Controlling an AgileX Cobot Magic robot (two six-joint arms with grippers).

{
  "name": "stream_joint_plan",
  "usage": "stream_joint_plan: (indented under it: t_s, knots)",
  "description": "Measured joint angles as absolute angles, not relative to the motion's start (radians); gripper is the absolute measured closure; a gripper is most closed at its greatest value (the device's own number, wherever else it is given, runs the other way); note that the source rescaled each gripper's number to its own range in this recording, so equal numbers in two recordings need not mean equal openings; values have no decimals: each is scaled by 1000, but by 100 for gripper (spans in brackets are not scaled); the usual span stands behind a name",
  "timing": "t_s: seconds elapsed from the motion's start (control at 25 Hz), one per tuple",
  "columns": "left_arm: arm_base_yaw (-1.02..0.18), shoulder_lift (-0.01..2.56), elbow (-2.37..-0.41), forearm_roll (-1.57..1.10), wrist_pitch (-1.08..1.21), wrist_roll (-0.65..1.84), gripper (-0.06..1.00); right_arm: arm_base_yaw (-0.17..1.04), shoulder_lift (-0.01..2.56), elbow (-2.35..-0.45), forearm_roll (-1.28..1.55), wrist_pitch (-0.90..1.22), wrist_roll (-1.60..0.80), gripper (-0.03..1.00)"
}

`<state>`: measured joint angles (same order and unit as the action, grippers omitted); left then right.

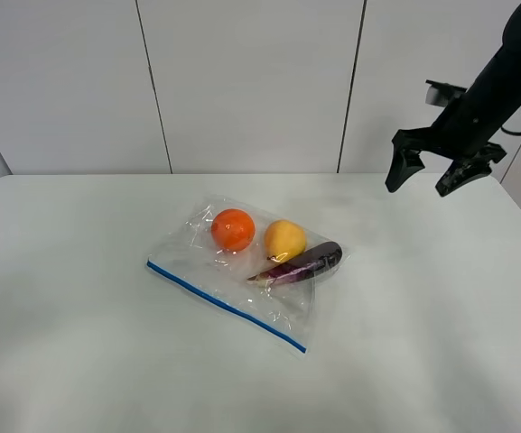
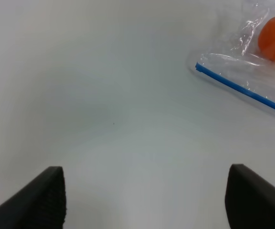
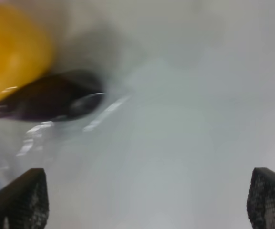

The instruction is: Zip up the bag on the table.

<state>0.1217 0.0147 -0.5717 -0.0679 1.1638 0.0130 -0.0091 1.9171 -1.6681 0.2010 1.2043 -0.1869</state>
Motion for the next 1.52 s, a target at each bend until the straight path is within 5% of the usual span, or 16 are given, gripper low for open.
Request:
stream_joint_plan:
  t_s: [0.52, 1.2, 1.52]
  knots:
    - [122, -5, -568, -68, 1164, 13, 14, -9, 1723, -1482, 39, 1208, -149, 5]
    - [122, -6, -567, -68, 1164, 13, 14, -9, 863, -708, 76, 1137, -149, 5]
    - [122, -6, -567, -68, 1164, 13, 14, -9, 422, -497, 78, 1027, -146, 5]
